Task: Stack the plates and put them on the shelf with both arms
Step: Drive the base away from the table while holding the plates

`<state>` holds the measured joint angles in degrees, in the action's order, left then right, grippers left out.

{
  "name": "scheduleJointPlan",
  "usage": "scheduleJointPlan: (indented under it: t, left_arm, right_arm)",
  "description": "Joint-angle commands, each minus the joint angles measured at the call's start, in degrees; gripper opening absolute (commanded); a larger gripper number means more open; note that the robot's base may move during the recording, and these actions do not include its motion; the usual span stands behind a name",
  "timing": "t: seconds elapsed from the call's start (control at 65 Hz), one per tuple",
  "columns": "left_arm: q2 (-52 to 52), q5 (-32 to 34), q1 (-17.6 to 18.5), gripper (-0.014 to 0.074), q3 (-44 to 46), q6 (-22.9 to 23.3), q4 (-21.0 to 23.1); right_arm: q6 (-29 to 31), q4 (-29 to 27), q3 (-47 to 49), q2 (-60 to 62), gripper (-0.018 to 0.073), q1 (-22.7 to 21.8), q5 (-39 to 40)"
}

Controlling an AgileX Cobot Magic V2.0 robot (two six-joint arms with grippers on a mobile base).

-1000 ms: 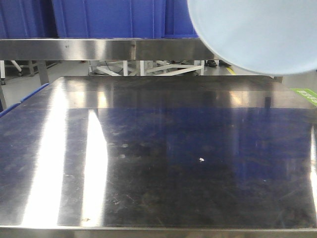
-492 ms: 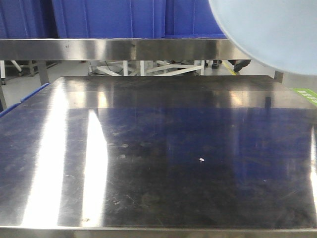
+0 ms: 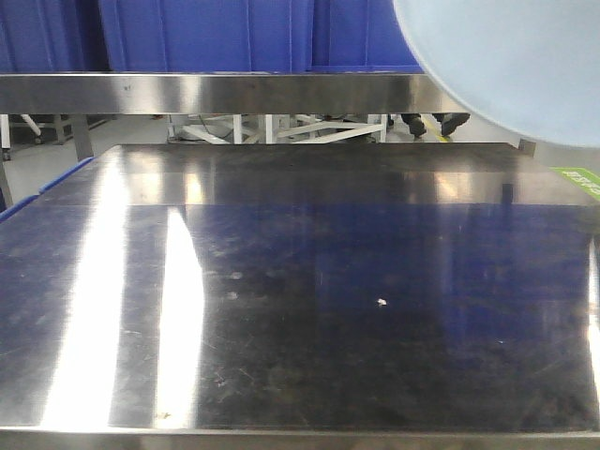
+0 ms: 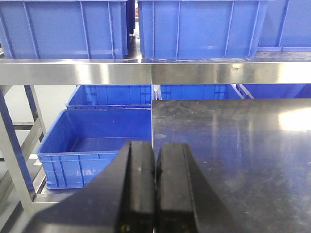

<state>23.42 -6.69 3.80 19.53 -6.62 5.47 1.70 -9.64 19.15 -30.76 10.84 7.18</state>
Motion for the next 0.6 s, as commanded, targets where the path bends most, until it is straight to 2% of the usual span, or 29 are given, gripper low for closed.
scheduleJointPlan:
  t: [0.0, 0.585]
  left_arm:
    - [0.13, 4.56, -0.09, 0.0082, 1.67, 0.06, 0.08]
    - [0.13, 4.56, -0.09, 0.0082, 1.67, 0.06, 0.08]
  right_arm:
    - [-0.47, 0.34, 1.84, 0.06, 0.0056, -0.06, 5.93]
    - [-0.47, 0.34, 1.84, 0.06, 0.0056, -0.06, 5.93]
